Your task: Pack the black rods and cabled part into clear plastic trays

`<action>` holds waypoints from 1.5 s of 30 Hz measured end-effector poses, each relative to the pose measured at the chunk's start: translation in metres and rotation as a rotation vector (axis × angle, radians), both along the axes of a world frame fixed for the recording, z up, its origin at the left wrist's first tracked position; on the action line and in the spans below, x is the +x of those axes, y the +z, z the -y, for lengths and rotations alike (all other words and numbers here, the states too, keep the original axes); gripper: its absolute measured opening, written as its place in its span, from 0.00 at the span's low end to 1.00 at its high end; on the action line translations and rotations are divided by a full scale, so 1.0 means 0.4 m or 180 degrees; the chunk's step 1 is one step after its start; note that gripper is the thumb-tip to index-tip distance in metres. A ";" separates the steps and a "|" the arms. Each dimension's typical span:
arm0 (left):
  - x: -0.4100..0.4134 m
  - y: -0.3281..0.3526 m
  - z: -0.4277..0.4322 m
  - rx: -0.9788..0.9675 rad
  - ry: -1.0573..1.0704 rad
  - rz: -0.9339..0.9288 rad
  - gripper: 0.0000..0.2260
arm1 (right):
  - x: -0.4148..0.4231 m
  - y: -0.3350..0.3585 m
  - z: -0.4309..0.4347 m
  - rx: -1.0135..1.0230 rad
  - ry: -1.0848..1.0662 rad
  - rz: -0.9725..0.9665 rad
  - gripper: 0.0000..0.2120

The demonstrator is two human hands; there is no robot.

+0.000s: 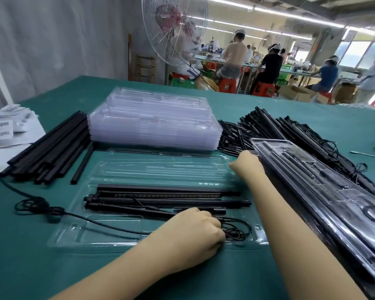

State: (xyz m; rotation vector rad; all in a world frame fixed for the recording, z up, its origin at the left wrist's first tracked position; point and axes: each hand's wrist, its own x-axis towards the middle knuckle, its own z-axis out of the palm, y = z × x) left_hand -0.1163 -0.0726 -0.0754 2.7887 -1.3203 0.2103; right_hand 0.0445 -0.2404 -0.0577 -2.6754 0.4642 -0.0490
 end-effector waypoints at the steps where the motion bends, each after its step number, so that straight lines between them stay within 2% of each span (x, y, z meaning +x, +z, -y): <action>1: 0.002 0.002 -0.001 -0.0007 -0.0006 0.0023 0.14 | 0.003 0.000 0.001 -0.0023 -0.0035 -0.0005 0.18; 4: 0.003 0.002 -0.003 0.0038 0.0022 0.0060 0.14 | 0.013 0.010 0.010 0.0265 0.0012 -0.0022 0.12; 7: 0.004 0.002 -0.007 0.0148 0.0017 0.0031 0.15 | -0.011 0.025 0.024 0.1450 -0.0004 0.0283 0.03; 11: 0.001 -0.003 -0.009 0.0165 0.0093 0.0017 0.14 | -0.096 0.062 0.040 0.2644 -0.0162 0.0805 0.06; 13: -0.006 -0.006 -0.004 0.0178 0.0128 0.0006 0.12 | -0.150 0.080 0.060 0.3133 -0.0186 0.0880 0.15; 15: -0.011 -0.010 0.000 0.0231 0.0145 -0.0002 0.10 | -0.204 0.092 0.082 0.3319 -0.0046 0.0803 0.23; 17: -0.018 -0.007 0.003 0.0286 0.0167 0.0000 0.09 | -0.241 0.088 0.105 0.3272 0.0135 0.0534 0.27; 19: -0.036 0.005 0.004 0.0401 0.0161 -0.0005 0.06 | -0.258 0.082 0.120 0.3214 0.0198 0.0258 0.25; 20: -0.043 0.002 0.004 0.0468 0.0077 0.0090 0.03 | -0.263 0.083 0.126 0.3204 0.0211 0.0166 0.22; 22: -0.053 -0.001 0.008 0.0703 0.0050 0.0232 0.08 | -0.275 0.092 0.137 0.3132 0.0344 0.0045 0.13; 24: -0.061 -0.019 0.018 0.0592 0.0115 0.0403 0.09 | -0.288 0.095 0.151 0.2795 0.0580 -0.0101 0.06; 27: -0.077 -0.027 0.027 0.0327 0.0181 0.0198 0.14 | -0.315 0.100 0.147 0.1789 0.0743 -0.0276 0.08; 30: -0.079 -0.025 0.035 0.0254 0.0385 -0.0022 0.19 | -0.344 0.104 0.088 0.0462 0.0888 -0.0646 0.27; 31: -0.078 -0.026 0.035 0.0230 0.0396 -0.0123 0.19 | -0.350 0.092 0.065 0.0104 0.0945 -0.0732 0.29; 34: -0.081 -0.025 0.029 0.0210 0.0364 -0.0266 0.21 | -0.354 0.044 0.018 -0.0557 0.0967 -0.0673 0.26; 37: -0.086 -0.022 0.025 0.0312 0.0345 -0.0300 0.24 | -0.355 0.023 0.006 -0.0555 0.1430 -0.0508 0.24; 40: -0.084 -0.004 0.023 0.0444 0.0400 -0.0583 0.26 | -0.361 0.004 -0.001 -0.0034 0.2147 -0.0229 0.21; 43: -0.069 0.018 0.003 0.0179 0.0389 -0.1098 0.24 | -0.366 -0.022 0.004 0.0338 0.2341 -0.0192 0.21; 45: -0.066 0.025 -0.016 -0.0215 0.0330 -0.1248 0.18 | -0.362 -0.032 0.010 0.0405 0.2332 -0.0178 0.21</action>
